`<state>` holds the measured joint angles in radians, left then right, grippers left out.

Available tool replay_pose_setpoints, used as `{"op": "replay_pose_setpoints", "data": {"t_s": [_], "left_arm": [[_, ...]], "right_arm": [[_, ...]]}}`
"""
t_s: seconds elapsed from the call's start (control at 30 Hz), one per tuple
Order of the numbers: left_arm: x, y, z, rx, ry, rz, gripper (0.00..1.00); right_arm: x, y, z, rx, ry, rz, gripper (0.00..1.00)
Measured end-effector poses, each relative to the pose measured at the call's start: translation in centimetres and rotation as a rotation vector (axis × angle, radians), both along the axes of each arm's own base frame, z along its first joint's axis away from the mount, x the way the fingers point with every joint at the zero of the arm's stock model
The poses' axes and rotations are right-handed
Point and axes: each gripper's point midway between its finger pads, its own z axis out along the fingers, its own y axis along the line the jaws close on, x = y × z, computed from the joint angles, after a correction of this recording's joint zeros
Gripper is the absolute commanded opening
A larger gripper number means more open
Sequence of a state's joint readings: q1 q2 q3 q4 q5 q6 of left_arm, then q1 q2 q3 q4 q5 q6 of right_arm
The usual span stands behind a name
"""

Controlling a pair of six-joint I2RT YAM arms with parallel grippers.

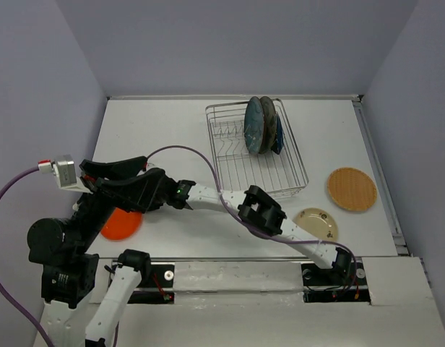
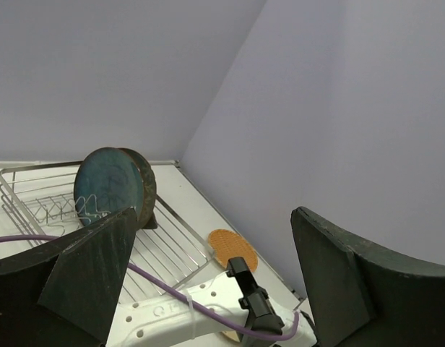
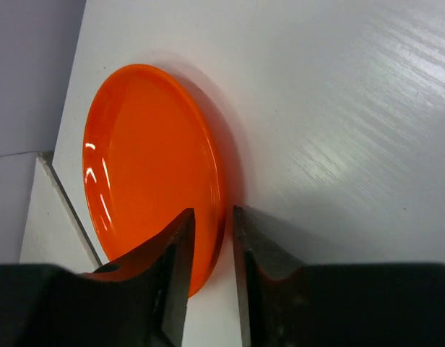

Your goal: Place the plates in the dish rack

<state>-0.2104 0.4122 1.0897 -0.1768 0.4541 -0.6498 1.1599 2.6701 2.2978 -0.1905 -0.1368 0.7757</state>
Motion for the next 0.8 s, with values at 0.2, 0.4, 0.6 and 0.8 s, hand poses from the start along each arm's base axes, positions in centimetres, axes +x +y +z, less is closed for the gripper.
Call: {"op": "replay_pose_setpoints", "data": {"t_s": [0.2, 0.4, 0.6, 0.8], "left_arm": [[0.5, 0.1, -1.1, 0.020, 0.021, 0.013, 0.99], [0.9, 0.3, -1.9, 0.049, 0.032, 0.036, 0.99], [1.5, 0.8, -2.7, 0.083, 0.047, 0.078, 0.99], [2.3, 1.2, -3.4, 0.108, 0.067, 0.112, 0.99]], "right_arm": [[0.1, -0.1, -0.5, -0.005, 0.016, -0.024, 0.07], [0.1, -2.1, -0.4, -0.024, 0.008, -0.067, 0.07], [0.9, -5.3, 2.8, -0.062, -0.091, -0.123, 0.07], [2.3, -8.4, 8.2, -0.041, -0.203, -0.185, 0.07]]}}
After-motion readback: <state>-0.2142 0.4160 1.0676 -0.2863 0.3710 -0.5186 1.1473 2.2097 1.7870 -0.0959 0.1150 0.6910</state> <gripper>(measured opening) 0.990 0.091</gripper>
